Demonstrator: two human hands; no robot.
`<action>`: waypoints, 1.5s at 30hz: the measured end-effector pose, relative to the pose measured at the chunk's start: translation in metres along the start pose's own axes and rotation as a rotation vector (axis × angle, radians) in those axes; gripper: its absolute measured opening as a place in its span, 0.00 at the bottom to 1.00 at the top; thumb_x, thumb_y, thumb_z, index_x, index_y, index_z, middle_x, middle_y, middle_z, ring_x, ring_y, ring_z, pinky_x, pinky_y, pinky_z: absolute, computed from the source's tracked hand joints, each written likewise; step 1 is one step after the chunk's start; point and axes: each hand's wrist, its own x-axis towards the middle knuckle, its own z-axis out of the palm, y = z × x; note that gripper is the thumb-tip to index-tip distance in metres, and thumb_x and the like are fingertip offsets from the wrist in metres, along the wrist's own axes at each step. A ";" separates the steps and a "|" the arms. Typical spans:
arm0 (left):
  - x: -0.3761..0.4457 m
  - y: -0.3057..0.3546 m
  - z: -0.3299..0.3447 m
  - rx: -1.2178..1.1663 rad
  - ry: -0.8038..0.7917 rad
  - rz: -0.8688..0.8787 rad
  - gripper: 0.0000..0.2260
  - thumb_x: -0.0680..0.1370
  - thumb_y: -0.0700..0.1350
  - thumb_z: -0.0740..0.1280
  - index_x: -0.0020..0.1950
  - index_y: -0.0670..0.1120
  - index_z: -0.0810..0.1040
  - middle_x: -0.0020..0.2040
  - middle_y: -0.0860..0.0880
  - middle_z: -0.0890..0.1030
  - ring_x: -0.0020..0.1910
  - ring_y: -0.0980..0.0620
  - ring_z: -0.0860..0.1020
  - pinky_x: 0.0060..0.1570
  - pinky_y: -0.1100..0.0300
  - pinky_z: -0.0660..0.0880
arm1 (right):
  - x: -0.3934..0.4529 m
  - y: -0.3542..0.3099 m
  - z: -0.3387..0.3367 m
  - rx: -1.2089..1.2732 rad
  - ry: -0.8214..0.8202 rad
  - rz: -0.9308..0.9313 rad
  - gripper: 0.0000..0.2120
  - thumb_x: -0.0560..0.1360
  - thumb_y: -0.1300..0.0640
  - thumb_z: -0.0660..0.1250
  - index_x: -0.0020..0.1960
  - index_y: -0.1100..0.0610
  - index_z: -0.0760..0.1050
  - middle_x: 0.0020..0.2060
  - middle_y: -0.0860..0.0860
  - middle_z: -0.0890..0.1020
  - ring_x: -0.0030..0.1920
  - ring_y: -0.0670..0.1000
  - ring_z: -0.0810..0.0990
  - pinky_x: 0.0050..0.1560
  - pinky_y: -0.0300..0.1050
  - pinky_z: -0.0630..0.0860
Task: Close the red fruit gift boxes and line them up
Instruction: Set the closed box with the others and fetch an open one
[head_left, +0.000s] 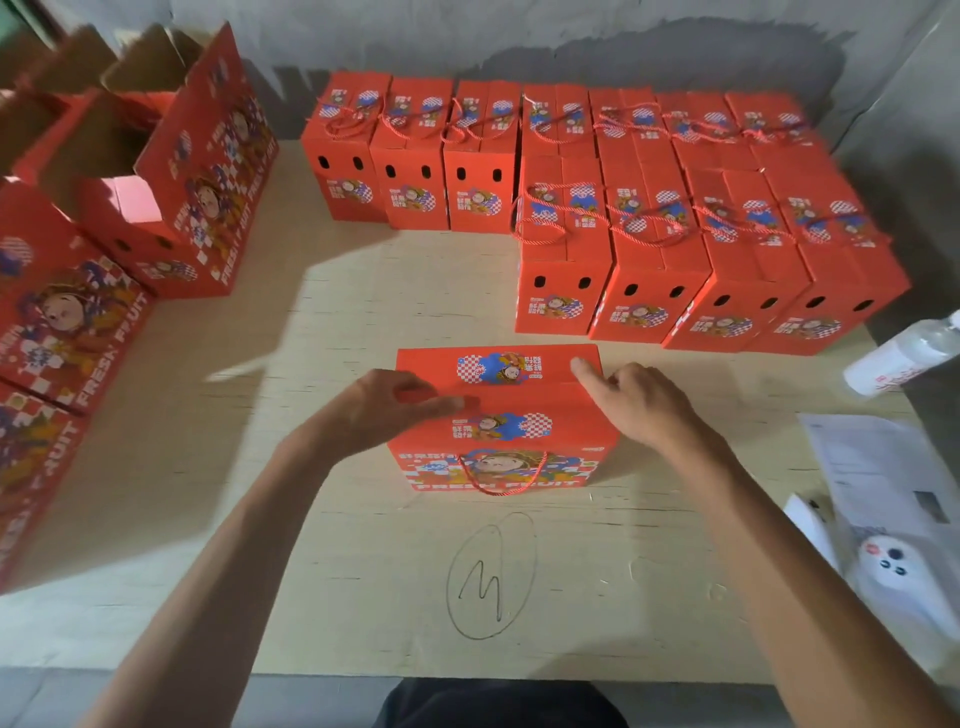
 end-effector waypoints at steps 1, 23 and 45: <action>0.001 -0.001 0.002 -0.017 0.040 -0.020 0.31 0.59 0.78 0.73 0.49 0.57 0.84 0.40 0.58 0.85 0.36 0.60 0.83 0.34 0.65 0.75 | 0.005 -0.002 0.003 0.004 0.019 0.030 0.36 0.78 0.26 0.53 0.28 0.55 0.63 0.22 0.48 0.69 0.26 0.53 0.72 0.31 0.44 0.65; 0.024 -0.040 0.077 0.327 0.708 0.472 0.10 0.80 0.53 0.71 0.47 0.48 0.81 0.45 0.51 0.78 0.43 0.47 0.72 0.46 0.48 0.72 | 0.012 0.002 0.068 0.212 0.627 -0.191 0.17 0.75 0.57 0.74 0.31 0.60 0.72 0.33 0.53 0.76 0.38 0.55 0.73 0.38 0.55 0.74; 0.026 -0.037 0.055 -0.012 0.423 0.193 0.21 0.75 0.62 0.74 0.44 0.43 0.77 0.80 0.49 0.66 0.68 0.50 0.76 0.54 0.55 0.79 | 0.019 -0.002 0.061 0.352 0.185 0.159 0.21 0.80 0.36 0.63 0.59 0.53 0.76 0.46 0.48 0.83 0.40 0.48 0.82 0.35 0.41 0.73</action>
